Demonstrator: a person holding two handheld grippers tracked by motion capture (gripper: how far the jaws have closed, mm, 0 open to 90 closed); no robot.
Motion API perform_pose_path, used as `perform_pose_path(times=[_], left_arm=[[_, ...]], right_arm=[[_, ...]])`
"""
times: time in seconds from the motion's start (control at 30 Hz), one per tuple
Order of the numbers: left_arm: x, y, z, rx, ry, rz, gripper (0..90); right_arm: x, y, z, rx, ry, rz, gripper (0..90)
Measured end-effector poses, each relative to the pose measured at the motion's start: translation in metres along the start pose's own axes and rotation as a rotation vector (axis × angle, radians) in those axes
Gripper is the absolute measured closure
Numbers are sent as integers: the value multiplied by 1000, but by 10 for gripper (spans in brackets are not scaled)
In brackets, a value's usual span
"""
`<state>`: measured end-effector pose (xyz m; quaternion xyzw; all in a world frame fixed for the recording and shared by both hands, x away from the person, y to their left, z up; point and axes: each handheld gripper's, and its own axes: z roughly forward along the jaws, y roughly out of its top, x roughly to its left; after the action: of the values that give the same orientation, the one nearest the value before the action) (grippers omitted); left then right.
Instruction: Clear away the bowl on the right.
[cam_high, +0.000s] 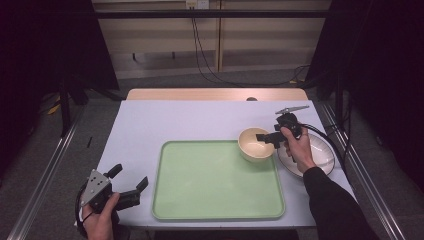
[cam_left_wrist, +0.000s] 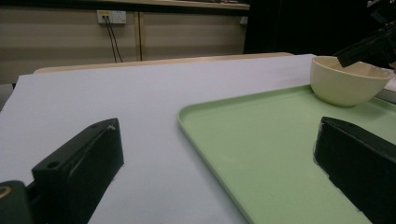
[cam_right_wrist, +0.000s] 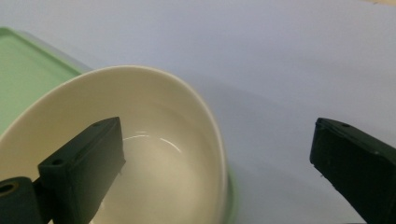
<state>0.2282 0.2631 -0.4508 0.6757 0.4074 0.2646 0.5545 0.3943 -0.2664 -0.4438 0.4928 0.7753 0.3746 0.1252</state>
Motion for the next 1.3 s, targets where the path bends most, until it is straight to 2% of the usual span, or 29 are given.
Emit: perform_pose_path(times=[0.1,0.13,0.33,0.37,0.63,0.7,0.77,0.83,1.0,1.03,1.1,1.3], left_arm=[[0,0,0,2,-6,2,14],[0,0,0,-1,-4,0,15],[0,0,0,-2,-1,-1,15],[0,0,0,-1,-2,-1,15],[0,0,0,-2,5,-2,15],[0,0,0,-1,10,0,15],[0,0,0,-1,7,-1,15],[0,0,0,0,12,0,15],[0,0,0,-3,2,-4,15],[0,0,0,-3,3,-4,15],[0,0,0,-2,10,-2,15],[0,0,0,0,17,0,15]], right_arm=[[2,-2,-3,-47,-37,-9,26],[2,-2,-7,-70,-47,2,27],[3,-4,-16,-77,-28,-3,25],[3,-5,-18,-87,-39,-19,24],[4,-10,-31,-130,-66,-35,26],[4,-12,-32,-129,-91,-33,29],[5,-15,-34,-140,-122,-52,29],[6,-17,-38,-136,-130,-42,30],[6,-20,-48,-175,-128,-45,30],[6,-21,-50,-178,-129,-30,33],[6,-22,-55,-188,-146,-30,39],[8,-30,-70,-213,-144,-27,39]])
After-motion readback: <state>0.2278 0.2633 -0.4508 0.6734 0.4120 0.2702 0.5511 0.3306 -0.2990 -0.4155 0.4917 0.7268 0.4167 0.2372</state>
